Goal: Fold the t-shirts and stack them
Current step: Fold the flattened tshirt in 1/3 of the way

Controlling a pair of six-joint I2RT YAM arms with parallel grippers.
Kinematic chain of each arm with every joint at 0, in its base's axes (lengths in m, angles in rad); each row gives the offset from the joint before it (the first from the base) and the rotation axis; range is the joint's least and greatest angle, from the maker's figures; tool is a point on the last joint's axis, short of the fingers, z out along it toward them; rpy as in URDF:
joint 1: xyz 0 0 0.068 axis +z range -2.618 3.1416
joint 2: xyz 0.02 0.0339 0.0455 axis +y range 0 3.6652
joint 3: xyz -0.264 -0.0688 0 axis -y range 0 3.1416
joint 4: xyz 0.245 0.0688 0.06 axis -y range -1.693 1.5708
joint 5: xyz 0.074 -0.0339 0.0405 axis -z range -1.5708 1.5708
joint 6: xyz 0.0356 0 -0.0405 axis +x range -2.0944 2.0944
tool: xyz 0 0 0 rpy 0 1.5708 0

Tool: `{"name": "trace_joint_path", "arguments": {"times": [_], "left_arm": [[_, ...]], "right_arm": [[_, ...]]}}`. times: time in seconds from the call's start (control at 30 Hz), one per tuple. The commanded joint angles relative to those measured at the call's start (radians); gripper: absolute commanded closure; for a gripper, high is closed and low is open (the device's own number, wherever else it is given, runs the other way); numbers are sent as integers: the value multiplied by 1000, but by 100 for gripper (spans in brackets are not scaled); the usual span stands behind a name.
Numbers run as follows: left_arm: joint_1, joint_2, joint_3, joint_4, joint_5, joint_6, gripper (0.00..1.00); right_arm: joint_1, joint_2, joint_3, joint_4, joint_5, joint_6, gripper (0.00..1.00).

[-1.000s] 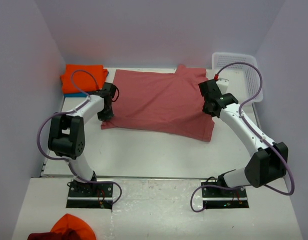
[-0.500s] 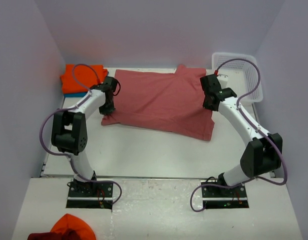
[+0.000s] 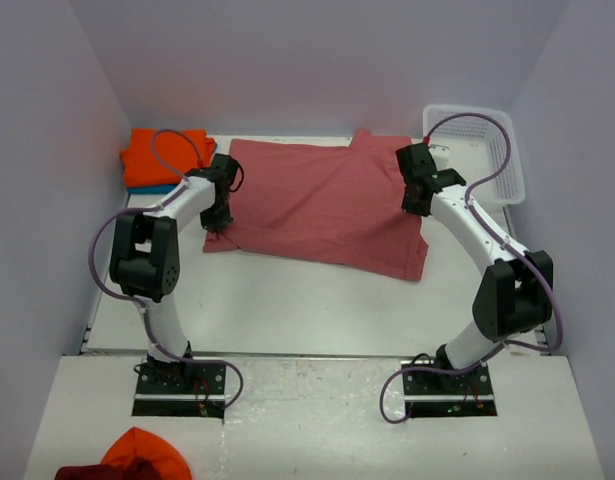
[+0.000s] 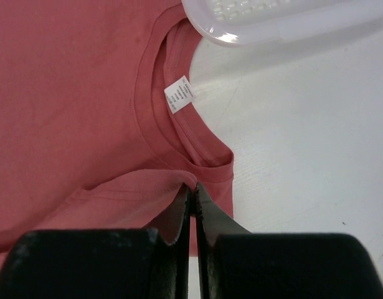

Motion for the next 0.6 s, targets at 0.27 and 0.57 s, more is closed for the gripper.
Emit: {"name": "trace_joint_path", "arguments": {"times": [0.27, 0.57], "left_arm": [[-4, 35, 79, -14, -22, 15, 96], [-4, 55, 111, -24, -33, 18, 95]], "right_arm": [[-20, 72, 121, 33, -11, -44, 100], [-35, 149, 185, 44, -26, -76, 100]]}}
